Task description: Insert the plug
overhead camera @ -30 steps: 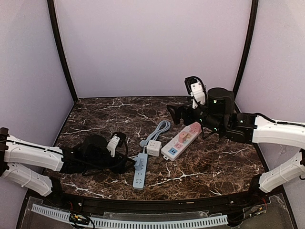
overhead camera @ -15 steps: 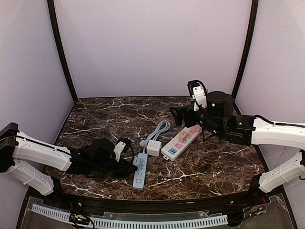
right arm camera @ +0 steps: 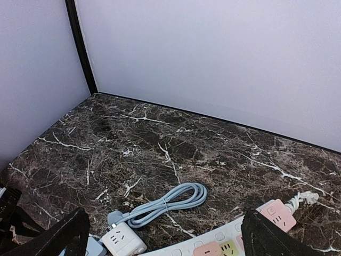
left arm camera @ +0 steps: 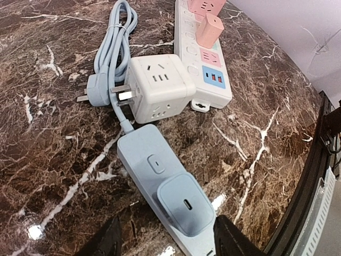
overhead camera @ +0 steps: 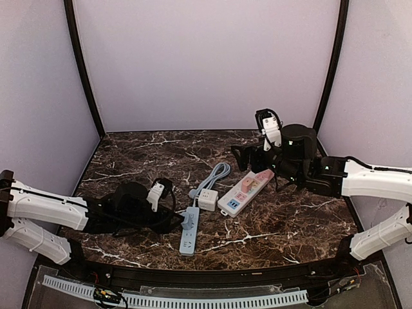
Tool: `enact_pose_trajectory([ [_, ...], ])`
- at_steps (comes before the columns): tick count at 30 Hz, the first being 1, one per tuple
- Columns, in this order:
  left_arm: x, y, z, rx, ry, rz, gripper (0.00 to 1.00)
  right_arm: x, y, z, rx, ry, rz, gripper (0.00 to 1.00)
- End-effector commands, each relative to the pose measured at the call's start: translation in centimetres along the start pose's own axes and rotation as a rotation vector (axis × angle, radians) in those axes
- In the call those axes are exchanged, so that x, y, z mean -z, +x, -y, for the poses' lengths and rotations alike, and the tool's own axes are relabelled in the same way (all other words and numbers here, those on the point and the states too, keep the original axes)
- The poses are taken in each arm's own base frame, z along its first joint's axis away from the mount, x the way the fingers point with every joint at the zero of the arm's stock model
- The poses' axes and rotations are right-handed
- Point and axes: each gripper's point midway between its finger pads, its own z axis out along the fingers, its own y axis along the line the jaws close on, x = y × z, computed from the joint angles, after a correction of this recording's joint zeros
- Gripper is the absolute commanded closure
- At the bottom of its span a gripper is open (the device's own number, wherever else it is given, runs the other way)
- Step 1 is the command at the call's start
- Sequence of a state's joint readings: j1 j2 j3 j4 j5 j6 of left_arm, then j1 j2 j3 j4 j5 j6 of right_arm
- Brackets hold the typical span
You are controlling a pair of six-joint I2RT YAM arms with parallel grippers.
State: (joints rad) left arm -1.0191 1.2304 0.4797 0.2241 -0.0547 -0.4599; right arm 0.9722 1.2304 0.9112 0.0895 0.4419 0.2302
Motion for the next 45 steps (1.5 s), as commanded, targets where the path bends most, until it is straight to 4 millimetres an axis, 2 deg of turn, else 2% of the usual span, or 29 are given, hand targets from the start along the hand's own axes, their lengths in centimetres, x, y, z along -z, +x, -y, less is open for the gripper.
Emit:
enact_pose_trajectory([
  [1,-0.8,-1.1,0.0,-0.010,-0.028,0.016,0.43,-0.2,0.1,0.0,-0.020,-0.007,0.002,0.01],
  [4,-1.7,-0.8,0.1,-0.009,-0.029,-0.006,0.46,-0.4,0.2,-0.1,-0.018,-0.008,-0.002,0.01],
  [8,-2.5,-0.5,0.3,-0.011,-0.024,-0.024,0.57,-0.4,0.5,0.0,-0.017,-0.006,-0.004,0.01],
  [17,-3.2,1.0,-0.6,-0.015,-0.062,-0.081,0.66,-0.3,0.6,0.0,-0.023,-0.009,-0.006,0.01],
  [26,-3.1,3.7,-1.9,0.004,-0.090,-0.141,0.69,-0.5,1.0,0.0,-0.025,-0.003,-0.026,0.01],
  [35,-3.6,8.0,-3.5,0.039,-0.120,-0.245,0.71,-0.7,1.3,0.0,-0.024,0.002,-0.048,0.01],
  [39,-3.3,9.2,-4.7,0.062,-0.169,-0.266,0.73,-0.8,1.3,-0.1,-0.026,0.002,-0.052,0.01],
  [45,-1.7,9.8,-6.1,0.097,-0.221,-0.237,0.78,-1.0,1.4,-0.3,-0.027,-0.001,-0.064,0.02],
])
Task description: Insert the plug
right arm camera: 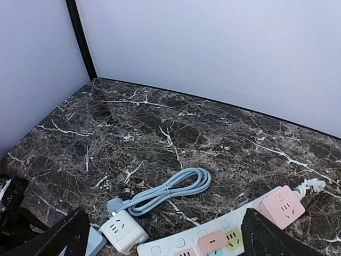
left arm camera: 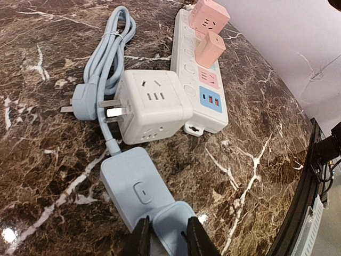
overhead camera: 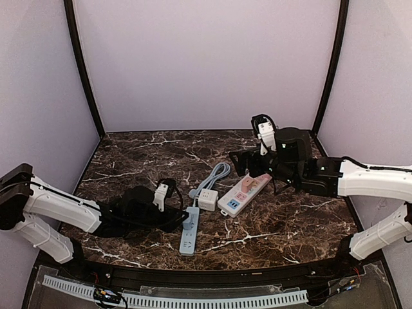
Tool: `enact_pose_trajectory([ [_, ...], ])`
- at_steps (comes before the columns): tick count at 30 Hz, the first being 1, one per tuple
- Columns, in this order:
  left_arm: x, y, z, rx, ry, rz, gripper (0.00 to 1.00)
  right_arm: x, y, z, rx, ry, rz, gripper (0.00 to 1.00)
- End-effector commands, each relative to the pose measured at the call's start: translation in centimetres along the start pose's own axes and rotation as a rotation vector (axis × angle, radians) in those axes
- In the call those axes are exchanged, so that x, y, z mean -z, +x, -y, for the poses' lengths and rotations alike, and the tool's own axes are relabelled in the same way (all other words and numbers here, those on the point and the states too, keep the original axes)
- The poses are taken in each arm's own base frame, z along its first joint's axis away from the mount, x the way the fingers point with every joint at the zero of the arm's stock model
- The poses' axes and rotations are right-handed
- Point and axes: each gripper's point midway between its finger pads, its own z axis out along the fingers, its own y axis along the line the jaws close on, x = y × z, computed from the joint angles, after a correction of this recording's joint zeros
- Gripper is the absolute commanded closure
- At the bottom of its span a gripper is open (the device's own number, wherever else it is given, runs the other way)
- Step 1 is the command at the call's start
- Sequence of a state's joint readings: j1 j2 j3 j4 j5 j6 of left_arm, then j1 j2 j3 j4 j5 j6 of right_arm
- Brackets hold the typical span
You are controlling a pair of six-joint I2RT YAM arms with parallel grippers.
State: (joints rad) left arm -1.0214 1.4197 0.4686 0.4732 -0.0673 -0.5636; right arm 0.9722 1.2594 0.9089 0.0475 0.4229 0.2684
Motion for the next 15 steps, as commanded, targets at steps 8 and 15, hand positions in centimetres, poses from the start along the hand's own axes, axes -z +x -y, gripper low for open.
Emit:
enact_pose_trajectory([
  [8,1.2,10.0,-6.1,-0.019,-0.180,-0.302,0.80,-0.6,-1.0,-0.4,-0.017,-0.007,0.003,0.01],
  [15,0.0,10.5,-4.8,-0.059,-0.168,-0.343,0.80,-0.7,-1.1,-0.5,-0.007,-0.006,0.001,0.01],
])
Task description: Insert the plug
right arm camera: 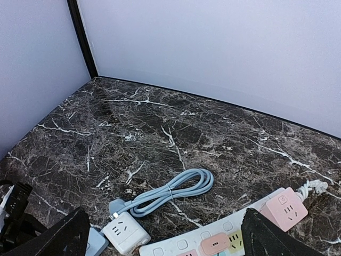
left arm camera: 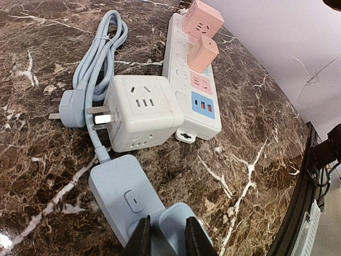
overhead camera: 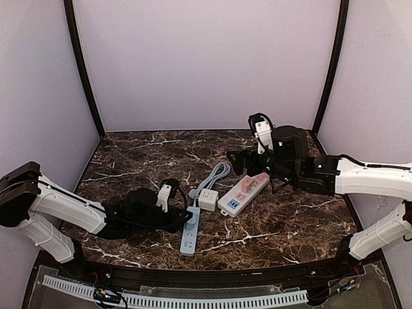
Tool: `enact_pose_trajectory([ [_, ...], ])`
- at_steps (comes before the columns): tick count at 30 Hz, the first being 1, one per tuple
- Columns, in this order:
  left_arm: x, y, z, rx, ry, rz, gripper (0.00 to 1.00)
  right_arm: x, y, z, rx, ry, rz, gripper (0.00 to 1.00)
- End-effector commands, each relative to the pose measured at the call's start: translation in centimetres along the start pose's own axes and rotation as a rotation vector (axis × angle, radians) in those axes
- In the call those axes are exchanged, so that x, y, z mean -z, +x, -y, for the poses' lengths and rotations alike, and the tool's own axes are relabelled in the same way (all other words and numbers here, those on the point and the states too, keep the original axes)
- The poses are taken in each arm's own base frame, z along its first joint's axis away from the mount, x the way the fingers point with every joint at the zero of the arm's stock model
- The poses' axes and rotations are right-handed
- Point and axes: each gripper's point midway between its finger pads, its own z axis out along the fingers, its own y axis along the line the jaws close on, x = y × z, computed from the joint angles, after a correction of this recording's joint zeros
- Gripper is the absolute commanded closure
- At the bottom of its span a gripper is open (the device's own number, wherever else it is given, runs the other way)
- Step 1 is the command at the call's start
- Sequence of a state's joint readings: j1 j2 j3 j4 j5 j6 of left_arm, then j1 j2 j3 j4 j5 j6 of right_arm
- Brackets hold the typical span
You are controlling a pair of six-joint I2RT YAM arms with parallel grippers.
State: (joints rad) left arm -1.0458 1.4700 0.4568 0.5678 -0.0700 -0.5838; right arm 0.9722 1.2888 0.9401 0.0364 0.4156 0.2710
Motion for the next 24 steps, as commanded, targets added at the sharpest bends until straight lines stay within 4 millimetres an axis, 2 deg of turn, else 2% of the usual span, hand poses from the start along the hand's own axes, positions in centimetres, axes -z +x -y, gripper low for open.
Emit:
enact_pose_trajectory([
  [1,1.2,10.3,-6.1,-0.065,-0.219,-0.372,0.80,-0.1,-1.0,-0.1,-0.008,0.000,0.012,0.01],
  [11,2.9,13.9,-9.3,-0.052,-0.355,-0.452,0.81,0.1,-0.6,0.1,-0.013,0.002,0.004,0.01],
  [20,2.1,16.2,-10.3,-0.076,-0.417,-0.513,0.82,0.0,-0.3,0.2,-0.010,0.008,-0.007,0.01],
  [24,2.5,17.4,-11.2,-0.055,-0.441,-0.531,0.83,0.2,-0.3,0.3,-0.012,0.011,-0.008,0.01],
])
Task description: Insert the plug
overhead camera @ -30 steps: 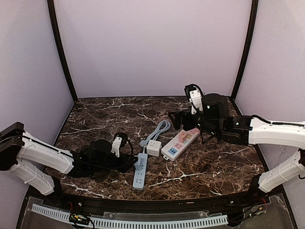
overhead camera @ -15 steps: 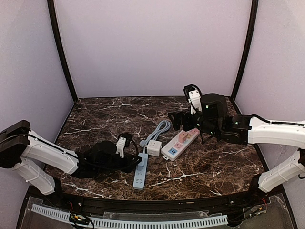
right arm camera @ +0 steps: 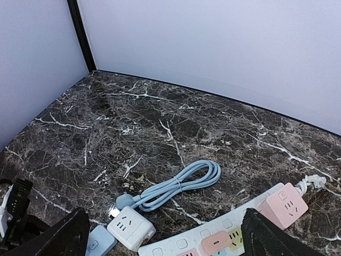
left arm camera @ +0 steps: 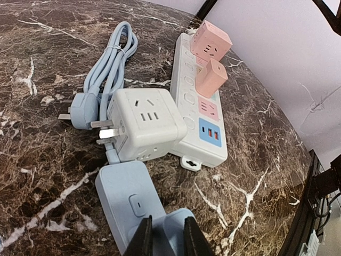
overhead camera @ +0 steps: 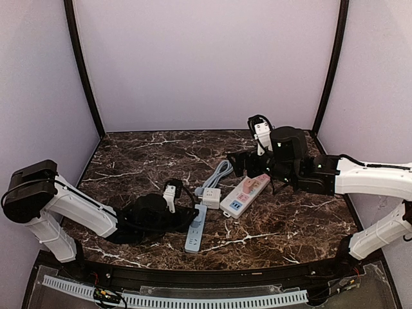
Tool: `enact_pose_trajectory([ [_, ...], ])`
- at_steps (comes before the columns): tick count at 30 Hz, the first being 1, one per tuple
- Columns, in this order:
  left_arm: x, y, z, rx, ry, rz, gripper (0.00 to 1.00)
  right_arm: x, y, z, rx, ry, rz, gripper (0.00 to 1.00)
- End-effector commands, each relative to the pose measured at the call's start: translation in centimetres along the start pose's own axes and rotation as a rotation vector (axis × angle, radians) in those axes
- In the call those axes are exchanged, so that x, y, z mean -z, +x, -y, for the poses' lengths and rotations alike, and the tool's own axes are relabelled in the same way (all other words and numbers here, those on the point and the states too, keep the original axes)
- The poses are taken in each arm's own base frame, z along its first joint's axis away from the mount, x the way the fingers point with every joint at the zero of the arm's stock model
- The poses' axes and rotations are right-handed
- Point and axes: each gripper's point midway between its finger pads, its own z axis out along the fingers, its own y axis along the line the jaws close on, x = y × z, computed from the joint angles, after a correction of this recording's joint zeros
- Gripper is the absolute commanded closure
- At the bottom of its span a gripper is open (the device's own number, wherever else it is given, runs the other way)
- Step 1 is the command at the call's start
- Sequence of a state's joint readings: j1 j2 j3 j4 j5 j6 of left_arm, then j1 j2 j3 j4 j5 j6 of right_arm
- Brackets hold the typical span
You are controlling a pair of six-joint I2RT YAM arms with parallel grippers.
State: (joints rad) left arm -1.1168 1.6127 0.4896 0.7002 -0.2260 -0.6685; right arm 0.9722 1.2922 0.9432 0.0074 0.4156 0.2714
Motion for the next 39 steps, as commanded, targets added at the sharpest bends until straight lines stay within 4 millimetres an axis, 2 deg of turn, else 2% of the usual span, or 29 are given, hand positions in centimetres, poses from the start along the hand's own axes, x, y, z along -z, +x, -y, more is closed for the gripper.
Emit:
enact_pose_trajectory([
  [1,5.3,16.2,-12.8,-0.131,-0.399,-0.590,0.83,0.3,-1.0,0.3,-0.025,0.004,0.021,0.01],
  [10,6.1,16.1,-13.6,-0.125,-0.435,-0.574,0.86,0.6,-1.1,0.3,-0.023,0.004,0.009,0.01],
  [24,6.7,18.1,-14.7,-0.092,-0.432,-0.606,0.87,0.3,-1.2,-0.1,-0.028,-0.004,-0.006,0.02],
  [29,6.5,18.0,-14.5,-0.092,-0.438,-0.607,0.87,0.2,-1.1,-0.2,-0.024,-0.005,-0.009,0.01],
  [34,6.8,16.4,-14.1,-0.102,-0.446,-0.575,0.80,-0.3,-0.7,-0.4,-0.009,-0.009,-0.027,0.01],
  [39,7.1,12.6,-12.8,-0.148,-0.459,-0.495,0.65,-0.6,-0.4,-0.8,0.011,-0.024,-0.049,0.01],
])
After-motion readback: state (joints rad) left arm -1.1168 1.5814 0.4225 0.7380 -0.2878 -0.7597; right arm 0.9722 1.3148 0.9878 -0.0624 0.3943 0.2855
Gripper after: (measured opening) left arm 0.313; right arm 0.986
